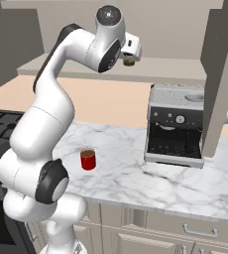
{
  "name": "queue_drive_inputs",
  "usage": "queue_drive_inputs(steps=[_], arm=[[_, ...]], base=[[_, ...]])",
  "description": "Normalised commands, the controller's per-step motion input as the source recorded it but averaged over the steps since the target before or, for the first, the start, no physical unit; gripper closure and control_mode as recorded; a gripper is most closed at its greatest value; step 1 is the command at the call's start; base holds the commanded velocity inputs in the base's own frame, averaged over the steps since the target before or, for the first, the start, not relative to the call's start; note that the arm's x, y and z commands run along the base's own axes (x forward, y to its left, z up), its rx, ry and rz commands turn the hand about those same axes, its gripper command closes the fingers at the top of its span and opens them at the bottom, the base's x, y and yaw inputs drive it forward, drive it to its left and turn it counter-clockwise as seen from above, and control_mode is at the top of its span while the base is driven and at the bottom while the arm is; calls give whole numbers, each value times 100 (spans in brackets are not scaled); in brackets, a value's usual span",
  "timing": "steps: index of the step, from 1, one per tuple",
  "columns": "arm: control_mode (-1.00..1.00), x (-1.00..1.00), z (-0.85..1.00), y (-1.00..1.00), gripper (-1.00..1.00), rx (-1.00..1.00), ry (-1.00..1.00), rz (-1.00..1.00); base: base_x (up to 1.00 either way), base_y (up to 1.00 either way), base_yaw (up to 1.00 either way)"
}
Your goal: Pick the cinnamon and honey bottle from the cabinet and place them next to the mug.
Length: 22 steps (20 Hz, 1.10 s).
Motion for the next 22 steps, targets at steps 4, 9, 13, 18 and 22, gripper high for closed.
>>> queue_drive_inputs(steps=[4, 9, 13, 18, 22], arm=[[-100, 46, -23, 0, -100, 0, 2, 0], [-100, 56, -8, 0, -100, 0, 5, -4], [-100, 32, 0, -1, -100, 0, 3, -5], [-100, 21, 0, -1, -100, 0, 0, -3], [-100, 21, 0, -3, -100, 0, 0, 0]], base=[[0, 0, 0], [0, 0, 0], [0, 0, 0], [0, 0, 0], [0, 0, 0]])
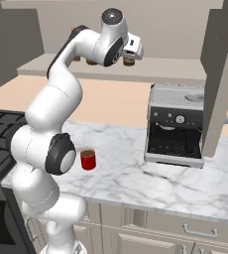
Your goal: Pick the cinnamon and honey bottle from the cabinet and place them next to the mug.
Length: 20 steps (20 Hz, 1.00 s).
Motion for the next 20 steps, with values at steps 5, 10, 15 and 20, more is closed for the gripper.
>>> queue_drive_inputs(steps=[5, 10, 15, 20], arm=[[-100, 29, 0, -10, -100, 0, 0, 0], [-100, 13, 0, -12, -100, 0, 0, 0], [-100, 7, -10, 0, -100, 0, 0, 0], [-100, 14, -15, 0, -100, 0, 0, 0]], base=[[0, 0, 0], [0, 0, 0], [0, 0, 0], [0, 0, 0]])
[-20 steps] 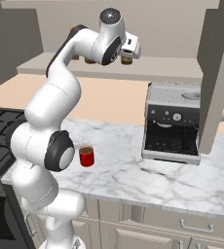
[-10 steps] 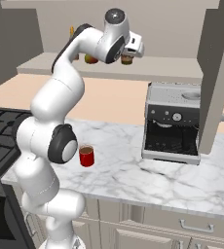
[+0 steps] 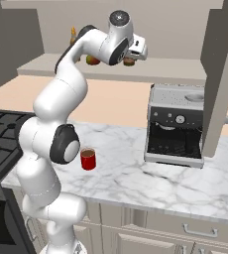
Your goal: Pick the cinnamon and honey bottle from the cabinet and place them next to the mug.
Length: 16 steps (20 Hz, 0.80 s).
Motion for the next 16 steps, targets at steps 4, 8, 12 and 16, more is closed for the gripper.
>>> queue_drive_inputs(steps=[4, 8, 12, 16], arm=[[-100, 17, -8, 0, -100, 0, 0, 0], [-100, 19, -1, 0, -100, 0, 0, 0], [-100, 23, 0, 0, -100, 0, 0, 0], [-100, 19, 0, 0, -100, 0, 0, 0]], base=[[0, 0, 0], [0, 0, 0], [0, 0, 0], [0, 0, 0]])
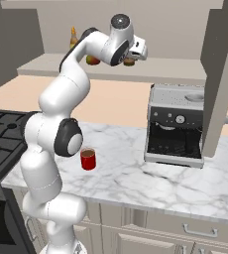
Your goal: Pick the cinnamon and honey bottle from the cabinet and place them next to the mug.
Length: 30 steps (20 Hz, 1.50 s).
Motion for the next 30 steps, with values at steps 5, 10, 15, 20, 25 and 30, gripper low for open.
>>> queue_drive_inputs(steps=[5, 10, 15, 20, 25, 30], arm=[[-100, 13, 0, 0, -100, 0, 0, 0], [-100, 10, -5, 0, -100, 0, 0, 0], [-100, 6, -15, 0, -100, 0, 0, 0], [-100, 8, -5, 0, -100, 0, 0, 0], [-100, 17, 0, 0, -100, 0, 0, 0], [-100, 16, 0, 0, -100, 0, 0, 0]], base=[[0, 0, 0], [0, 0, 0], [0, 0, 0], [0, 0, 0], [0, 0, 0], [0, 0, 0]])
